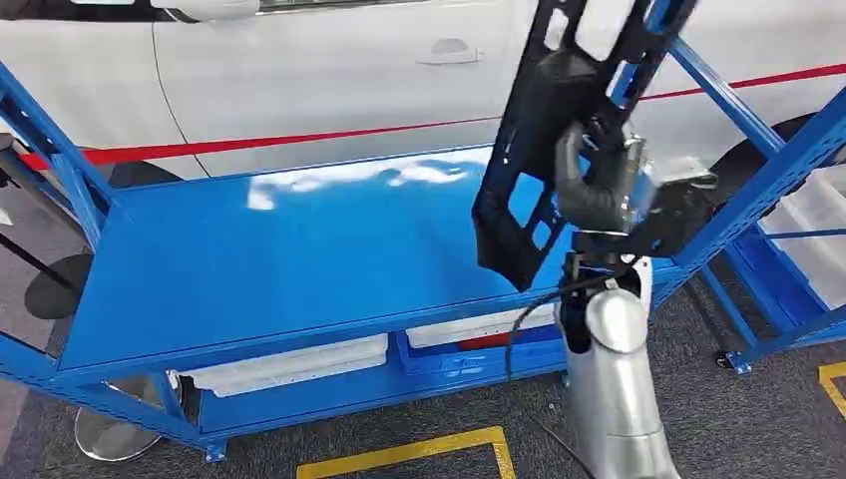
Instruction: Take the parts from the cabinet and place them on the table.
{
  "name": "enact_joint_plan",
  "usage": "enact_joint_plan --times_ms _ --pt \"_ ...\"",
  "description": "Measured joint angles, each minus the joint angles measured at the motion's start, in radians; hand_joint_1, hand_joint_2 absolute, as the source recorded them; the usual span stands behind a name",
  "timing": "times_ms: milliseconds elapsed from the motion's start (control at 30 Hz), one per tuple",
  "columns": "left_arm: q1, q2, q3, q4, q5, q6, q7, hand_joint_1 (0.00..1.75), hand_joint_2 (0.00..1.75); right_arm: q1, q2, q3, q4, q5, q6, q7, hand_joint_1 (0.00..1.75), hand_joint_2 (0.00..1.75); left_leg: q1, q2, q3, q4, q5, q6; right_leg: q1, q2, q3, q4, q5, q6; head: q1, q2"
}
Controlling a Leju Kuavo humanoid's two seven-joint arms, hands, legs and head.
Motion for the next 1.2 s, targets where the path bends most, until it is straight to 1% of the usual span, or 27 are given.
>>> enact_joint_plan --times_ms 67,133,200,233,300,333,500,567,600,633,667,700,733,767,800,833,867,900,933,967,1000,1033,1067,1100,1133,1167,1200 --pt "-0.001 0.0 0.002 0.0 0.007 0.001 0.009 0.0 0.0 0.031 -0.016 -0.034 -0.04 -0.028 -0.003 -0.019 1.75 1.75 0.0 0.0 0.0 0.0 0.0 0.0 0.0 0.0 0.0 -0.001 0.0 0.0 0.0 0.0" --pt "-0.002 0.002 0.01 0.0 0.011 0.002 0.032 0.0 0.0 0.078 -0.038 -0.063 -0.076 -0.097 0.023 -0.052 1.75 1.75 -0.001 0.0 0.001 0.002 -0.001 0.002 -0.001 0.0 0.0 -0.003 0.001 0.004 0.0 0.0" --pt "0.0 0.004 0.013 0.0 0.009 0.0 0.043 0.0 0.0 0.145 -0.064 -0.088 -0.109 -0.126 0.051 -0.114 1.75 1.75 -0.002 -0.001 0.0 0.002 -0.002 0.003 -0.001 -0.001 0.001 -0.003 0.0 0.007 0.0 0.0" --pt "0.001 0.005 0.014 0.0 0.007 -0.003 0.046 0.0 0.0 0.182 -0.073 -0.098 -0.126 -0.147 0.072 -0.142 1.75 1.75 -0.003 -0.001 0.0 0.002 -0.003 0.004 -0.003 -0.001 0.001 -0.003 0.0 0.008 0.0 0.0" --pt "0.002 0.009 0.014 0.0 0.001 -0.007 0.058 0.0 0.0 0.238 -0.093 -0.113 -0.151 -0.244 0.15 -0.173 1.75 1.75 -0.006 0.0 0.0 0.002 -0.005 0.007 -0.006 0.001 0.001 -0.003 -0.001 0.011 0.0 0.0" --pt "0.001 0.01 0.014 0.0 0.0 -0.007 0.063 0.0 0.0 0.254 -0.1 -0.118 -0.159 -0.274 0.172 -0.179 1.75 1.75 -0.008 0.001 0.0 0.003 -0.006 0.009 -0.007 0.003 0.001 -0.003 -0.001 0.013 0.0 0.0" --pt "0.001 0.01 0.014 0.0 0.0 -0.007 0.064 0.0 0.0 0.259 -0.101 -0.12 -0.16 -0.279 0.175 -0.18 1.75 1.75 -0.008 0.001 0.0 0.003 -0.006 0.009 -0.007 0.003 0.001 -0.003 -0.001 0.014 0.0 0.0" --pt "-0.002 0.014 0.014 0.0 -0.008 0.003 0.087 0.0 0.0 0.29 -0.114 -0.143 -0.188 -0.35 0.201 -0.197 1.75 1.75 -0.011 0.005 0.001 0.006 -0.003 0.018 -0.012 0.01 0.001 -0.006 0.004 0.025 0.0 0.0" --pt "-0.005 0.016 0.014 0.0 -0.011 0.01 0.093 0.0 0.0 0.327 -0.146 -0.165 -0.215 -0.38 0.212 -0.214 1.75 1.75 -0.003 0.023 0.005 -0.016 0.009 0.035 -0.008 0.007 -0.042 0.093 -0.073 0.027 0.0 0.0" --pt "-0.005 0.016 0.014 0.0 -0.011 0.013 0.093 0.0 0.0 0.344 -0.157 -0.17 -0.22 -0.389 0.212 -0.227 1.75 1.75 -0.005 0.027 0.004 -0.015 0.009 0.035 -0.007 0.007 -0.079 0.172 -0.113 0.027 0.0 0.0" --pt "-0.004 0.016 0.014 0.0 -0.011 0.014 0.093 0.0 0.0 0.364 -0.162 -0.171 -0.225 -0.394 0.213 -0.238 1.75 1.75 -0.008 0.032 0.003 -0.015 0.009 0.035 -0.007 0.007 -0.113 0.242 -0.142 0.027 0.0 0.0" --pt "-0.004 0.018 0.014 0.0 -0.011 0.018 0.093 0.0 0.0 0.386 -0.169 -0.172 -0.231 -0.399 0.213 -0.248 1.75 1.75 -0.011 0.037 0.002 -0.014 0.009 0.036 -0.007 0.006 -0.137 0.289 -0.152 0.025 0.0 0.0" --pt "-0.004 0.019 0.014 0.0 -0.011 0.022 0.094 0.0 0.0 0.413 -0.178 -0.174 -0.237 -0.404 0.213 -0.258 1.75 1.75 -0.013 0.043 0.0 -0.011 0.008 0.037 -0.007 0.005 -0.141 0.296 -0.138 0.023 0.0 0.0" --pt "-0.004 0.02 0.014 0.0 -0.011 0.027 0.096 0.0 0.0 0.439 -0.188 -0.177 -0.246 -0.405 0.213 -0.272 1.75 1.75 -0.015 0.048 -0.003 -0.008 0.008 0.037 -0.006 0.003 -0.124 0.261 -0.103 0.02 0.0 0.0" --pt "-0.004 0.021 0.014 0.0 -0.011 0.034 0.099 0.0 0.0 0.455 -0.196 -0.177 -0.253 -0.405 0.213 -0.281 1.75 1.75 -0.018 0.056 -0.006 -0.004 0.008 0.037 -0.005 0.0 -0.093 0.195 -0.06 0.014 0.0 0.0" --pt "-0.004 0.021 0.014 0.0 -0.007 0.045 0.103 0.0 0.0 0.464 -0.204 -0.176 -0.258 -0.407 0.213 -0.289 1.75 1.75 -0.02 0.065 -0.007 -0.002 0.008 0.037 -0.001 -0.012 -0.05 0.111 -0.02 0.007 0.0 0.0" --pt "-0.005 0.021 0.015 0.0 -0.005 0.055 0.106 0.0 0.0 0.469 -0.209 -0.175 -0.262 -0.412 0.213 -0.293 1.75 1.75 -0.022 0.074 -0.007 0.0 0.008 0.037 0.007 -0.048 -0.009 0.035 -0.004 -0.002 0.0 0.0" --pt "-0.005 0.019 0.016 0.0 0.0 0.062 0.11 0.0 0.0 0.474 -0.218 -0.175 -0.268 -0.418 0.214 -0.298 1.75 1.75 -0.024 0.08 -0.006 -0.001 0.009 0.034 0.014 -0.079 -0.002 0.026 -0.013 -0.01 0.0 0.0" --pt "-0.003 0.019 0.019 0.0 0.003 0.07 0.113 0.0 0.0 0.481 -0.22 -0.175 -0.272 -0.42 0.213 -0.302 1.75 1.75 -0.019 0.088 -0.005 -0.001 0.011 0.031 0.023 -0.081 -0.01 0.031 0.013 -0.006 0.0 0.0" --pt "-0.005 0.019 0.021 0.0 0.004 0.074 0.115 0.0 0.0 0.486 -0.224 -0.175 -0.274 -0.42 0.213 -0.306 1.75 1.75 -0.019 0.1 -0.005 0.002 0.011 0.025 0.023 -0.072 -0.011 0.016 0.009 -0.013 0.0 0.0" --pt "-0.005 0.016 0.022 0.0 0.006 0.079 0.116 0.0 0.0 0.49 -0.228 -0.174 -0.277 -0.42 0.214 -0.309 1.75 1.75 -0.018 0.111 -0.006 -0.001 0.016 0.019 0.023 -0.063 -0.016 0.017 0.012 -0.018 0.0 0.0" --pt "-0.005 0.014 0.022 0.0 0.011 0.08 0.116 0.0 0.0 0.496 -0.229 -0.173 -0.28 -0.42 0.214 -0.311 1.75 1.75 -0.019 0.118 -0.006 -0.002 0.019 0.016 0.025 -0.054 -0.019 0.014 0.017 -0.02 0.0 0.0" --pt "-0.005 0.015 0.025 0.0 0.014 0.084 0.116 0.0 0.0 0.505 -0.23 -0.171 -0.281 -0.421 0.214 -0.315 1.75 1.75 -0.024 0.12 -0.01 0.003 0.017 0.009 0.009 -0.043 -0.022 0.0 0.034 -0.028 0.0 0.0" --pt "-0.004 0.015 0.029 0.0 0.019 0.087 0.116 0.0 0.0 0.507 -0.23 -0.167 -0.281 -0.422 0.214 -0.32 1.75 1.75 -0.017 0.078 -0.02 0.027 -0.017 -0.009 0.007 -0.035 -0.03 -0.002 0.043 -0.031 -0.001 0.0" --pt "-0.004 0.015 0.031 0.0 0.021 0.09 0.116 0.0 0.0 0.508 -0.23 -0.162 -0.281 -0.422 0.214 -0.322 1.75 1.75 -0.009 0.049 -0.035 0.077 -0.071 -0.02 0.005 -0.025 -0.041 -0.001 0.052 -0.037 -0.001 0.0" --pt "-0.003 0.015 0.036 0.0 0.023 0.094 0.116 0.0 0.0 0.513 -0.23 -0.153 -0.281 -0.422 0.214 -0.328 1.75 1.75 -0.001 0.037 -0.058 0.156 -0.131 -0.029 0.003 -0.013 -0.055 -0.001 0.062 -0.036 -0.001 0.0" --pt "-0.003 0.016 0.041 0.0 0.024 0.098 0.117 0.0 0.0 0.518 -0.23 -0.147 -0.281 -0.422 0.214 -0.332 1.75 1.75 0.005 0.034 -0.077 0.232 -0.176 -0.036 0.002 -0.001 -0.068 0.0 0.072 -0.034 -0.001 0.0"
